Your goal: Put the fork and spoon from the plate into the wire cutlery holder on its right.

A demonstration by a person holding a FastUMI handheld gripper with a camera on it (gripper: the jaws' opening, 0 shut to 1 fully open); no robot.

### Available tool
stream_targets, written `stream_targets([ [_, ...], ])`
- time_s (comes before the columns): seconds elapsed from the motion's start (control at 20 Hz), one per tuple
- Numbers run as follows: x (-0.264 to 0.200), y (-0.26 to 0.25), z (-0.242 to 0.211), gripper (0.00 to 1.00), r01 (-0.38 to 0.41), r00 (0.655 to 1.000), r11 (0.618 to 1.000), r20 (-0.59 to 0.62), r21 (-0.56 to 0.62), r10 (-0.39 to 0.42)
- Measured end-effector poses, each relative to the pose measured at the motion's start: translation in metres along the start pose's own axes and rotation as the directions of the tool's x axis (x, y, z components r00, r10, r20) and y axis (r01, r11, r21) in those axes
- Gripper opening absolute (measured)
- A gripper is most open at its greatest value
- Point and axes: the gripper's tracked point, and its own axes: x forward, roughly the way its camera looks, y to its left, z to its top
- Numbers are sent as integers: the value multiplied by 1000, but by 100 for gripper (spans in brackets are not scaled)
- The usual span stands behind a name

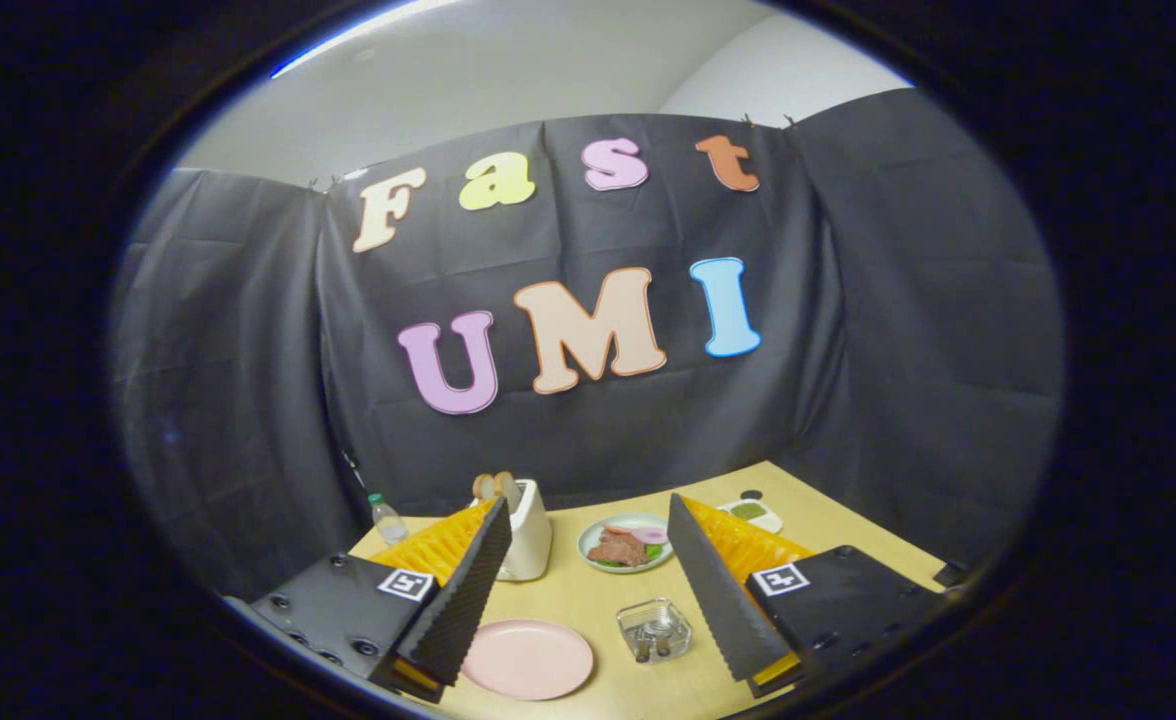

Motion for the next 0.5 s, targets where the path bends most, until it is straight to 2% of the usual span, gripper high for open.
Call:
stream_targets([
  [0.2, -12, -11, 10, 99, 4, 999, 999, 32, 34, -5],
  [0.5, -20, -36, 19, 99, 5, 998, 1000, 64, 25, -6],
])
